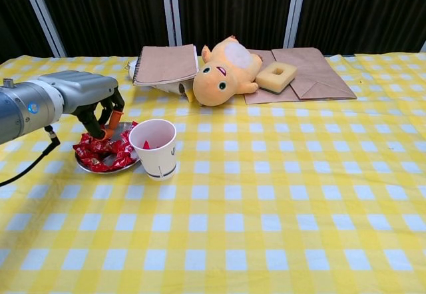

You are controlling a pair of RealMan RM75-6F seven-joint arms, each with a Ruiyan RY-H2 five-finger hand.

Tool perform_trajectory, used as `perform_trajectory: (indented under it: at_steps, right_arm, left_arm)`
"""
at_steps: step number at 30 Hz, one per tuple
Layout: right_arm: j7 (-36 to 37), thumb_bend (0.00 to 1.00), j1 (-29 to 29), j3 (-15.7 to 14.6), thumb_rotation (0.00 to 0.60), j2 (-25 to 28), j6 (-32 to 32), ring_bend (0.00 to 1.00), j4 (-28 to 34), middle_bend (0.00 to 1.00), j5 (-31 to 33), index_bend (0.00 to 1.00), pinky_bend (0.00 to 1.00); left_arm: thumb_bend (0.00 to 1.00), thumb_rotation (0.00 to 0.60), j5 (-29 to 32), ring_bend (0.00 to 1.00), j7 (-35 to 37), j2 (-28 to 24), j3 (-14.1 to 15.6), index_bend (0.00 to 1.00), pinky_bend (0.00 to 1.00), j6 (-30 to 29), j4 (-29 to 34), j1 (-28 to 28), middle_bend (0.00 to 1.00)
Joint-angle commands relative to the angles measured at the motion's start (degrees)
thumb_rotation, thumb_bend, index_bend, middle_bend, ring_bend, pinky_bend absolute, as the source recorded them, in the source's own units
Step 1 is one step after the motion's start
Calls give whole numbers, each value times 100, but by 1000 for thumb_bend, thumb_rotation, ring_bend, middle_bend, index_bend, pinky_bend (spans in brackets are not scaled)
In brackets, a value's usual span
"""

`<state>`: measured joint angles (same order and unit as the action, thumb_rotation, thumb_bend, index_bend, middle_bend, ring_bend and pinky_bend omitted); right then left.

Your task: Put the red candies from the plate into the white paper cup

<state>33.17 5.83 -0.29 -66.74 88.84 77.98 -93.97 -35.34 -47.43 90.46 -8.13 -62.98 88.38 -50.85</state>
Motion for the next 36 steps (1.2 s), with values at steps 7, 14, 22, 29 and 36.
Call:
perform_trajectory:
  at_steps: [7,14,22,29,36]
  right_arm:
    - [2,424,1,3,600,-2,-2,0,-4,0,3,0,0]
    - [-12,425,2,3,600,-8,-2,0,-6,0,-1,0,0]
    - [-15,424,-4,10,600,-7,10,0,0,0,8,0,0]
    - [7,424,-4,13,600,0,15,0,-4,0,6,0,0]
    - [25,423,-2,3,600,6,11,0,3,0,-8,0,0]
  left_arm:
    - [430,600,-69,936,22,-188,-27,595,950,-92,198,32,647]
    - [430,600,-142,936,-6,-437,-173,593,950,-216,556,-23,647]
    - [430,600,-229,936,-174,-493,-338,591,950,-360,1048,-215,646]
    - [430,600,-194,936,-396,-272,-415,591,950,-472,1240,-440,646]
    - [430,600,-89,936,-542,-15,-417,589,950,-512,1200,-606,645]
